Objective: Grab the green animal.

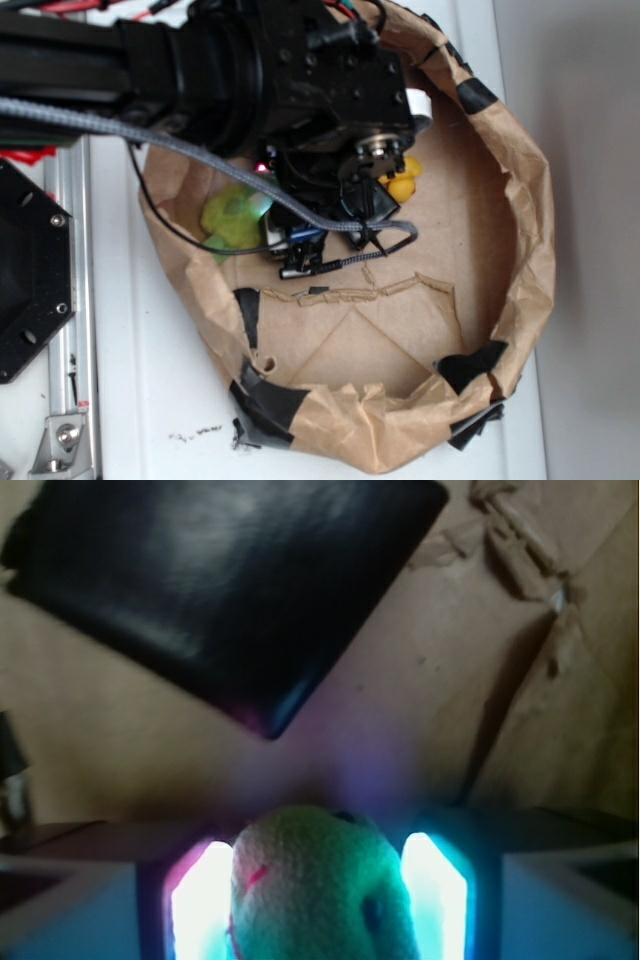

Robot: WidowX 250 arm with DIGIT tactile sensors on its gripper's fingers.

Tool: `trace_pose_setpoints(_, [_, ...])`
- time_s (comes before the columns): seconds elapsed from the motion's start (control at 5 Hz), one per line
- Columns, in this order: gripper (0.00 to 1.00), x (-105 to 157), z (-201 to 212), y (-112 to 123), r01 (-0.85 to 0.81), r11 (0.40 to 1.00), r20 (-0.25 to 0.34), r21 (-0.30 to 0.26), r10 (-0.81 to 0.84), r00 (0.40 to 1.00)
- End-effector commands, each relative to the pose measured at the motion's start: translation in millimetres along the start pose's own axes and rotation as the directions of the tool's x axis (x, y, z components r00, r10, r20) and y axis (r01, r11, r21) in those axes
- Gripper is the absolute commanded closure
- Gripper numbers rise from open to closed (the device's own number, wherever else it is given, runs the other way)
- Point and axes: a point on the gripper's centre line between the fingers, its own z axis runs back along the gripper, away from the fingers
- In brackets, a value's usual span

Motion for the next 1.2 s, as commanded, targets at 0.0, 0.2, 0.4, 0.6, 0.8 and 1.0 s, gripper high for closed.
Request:
trace_pose_setpoints(0.0, [1.0, -13.3, 38.5, -16.6, -0.007, 1.0, 0.009, -0.025, 0.008, 1.0])
trace_pose_setpoints(0.2, [1.0, -6.7, 76.0, -18.6, 0.04, 0.998, 0.068, 0.04, -0.043, 0.997])
trace_pose_setpoints(0.4, [1.0, -3.7, 131.0, -30.5, 0.07, 0.988, 0.25, 0.138, -0.103, 0.963])
trace_pose_setpoints(0.6, [1.0, -6.9, 165.0, -36.4, -0.041, 0.976, 0.322, 0.213, -0.031, 0.946])
trace_pose_setpoints(0.8, [1.0, -9.3, 171.7, -39.2, -0.1, 0.979, 0.388, 0.179, 0.023, 0.921])
trace_pose_setpoints(1.0, [1.0, -7.7, 164.6, -35.4, -0.1, 0.98, 0.362, 0.175, 0.03, 0.932])
